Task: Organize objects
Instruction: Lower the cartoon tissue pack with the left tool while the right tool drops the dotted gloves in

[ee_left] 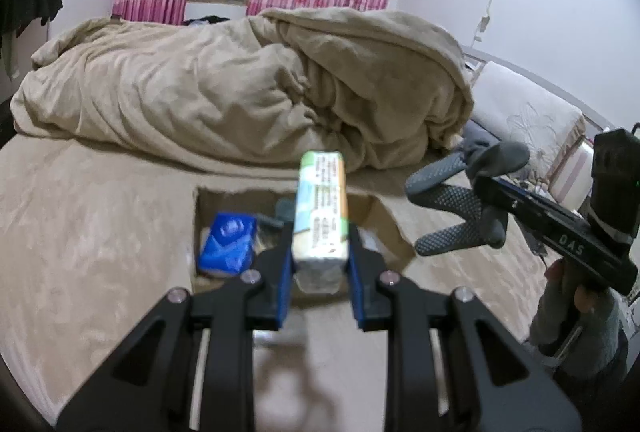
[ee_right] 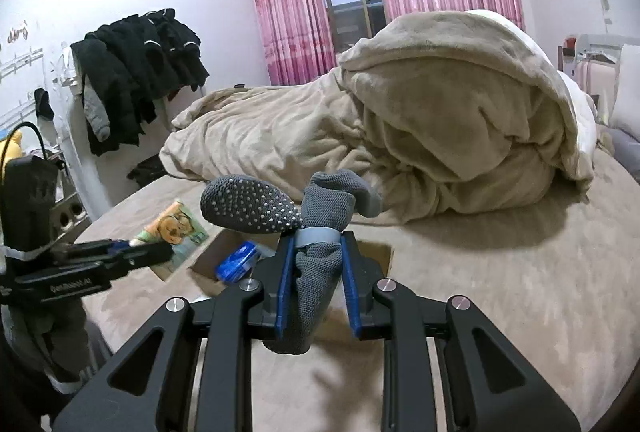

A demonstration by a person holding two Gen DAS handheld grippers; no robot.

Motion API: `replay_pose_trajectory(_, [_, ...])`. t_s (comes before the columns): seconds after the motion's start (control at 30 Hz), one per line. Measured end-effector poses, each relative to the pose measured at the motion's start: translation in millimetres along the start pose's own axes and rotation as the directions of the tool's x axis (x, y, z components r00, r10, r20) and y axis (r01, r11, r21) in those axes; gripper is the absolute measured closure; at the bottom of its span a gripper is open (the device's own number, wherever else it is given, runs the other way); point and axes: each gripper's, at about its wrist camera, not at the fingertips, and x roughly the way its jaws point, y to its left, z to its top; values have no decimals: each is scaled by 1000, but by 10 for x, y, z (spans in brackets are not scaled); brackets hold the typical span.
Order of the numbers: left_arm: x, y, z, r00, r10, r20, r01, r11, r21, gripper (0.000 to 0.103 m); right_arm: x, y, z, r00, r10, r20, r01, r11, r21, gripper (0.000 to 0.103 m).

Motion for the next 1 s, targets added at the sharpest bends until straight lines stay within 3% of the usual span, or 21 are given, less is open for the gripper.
replay_pose_trajectory(0.23, [417, 118, 76, 999, 8, -31, -8, 1000, -2, 79, 588, -113, 24, 996, -24, -82, 23, 999, -24, 79])
replay_pose_trajectory(0.53, [1155, 334, -27, 990, 18, -141, -26, 998, -51, 79, 1354, -204, -332, 969, -76, -234, 66, 997, -49, 79])
replay_pose_trajectory(0.67, [1330, 399, -122, 982, 30, -186, -40, 998, -52, 78, 1466, -210, -452, 963, -104, -250, 87, 993, -76, 78])
replay_pose_trajectory(0.7, [1385, 408, -153, 978, 31, -208, -42, 998, -46, 77, 1473, -215, -472, 963, -109, -245, 92, 993, -80, 75])
replay_pose_trajectory(0.83, [1415, 417, -209, 972, 50, -230, -61, 997, -42, 71, 1463, -234, -507, 967, -100, -233, 88, 994, -63, 44])
replay_pose_trajectory(0.93, [1316, 434, -180, 977, 54, -209, -67, 996, -58, 64, 1379, -197, -485, 970, -117, -212, 104, 992, -72, 40])
replay_pose_trajectory(1.0, [1235, 453, -152, 979, 55, -194, -71, 995, -73, 42, 1292, -192, -464, 974, -117, -195, 108, 992, -58, 37])
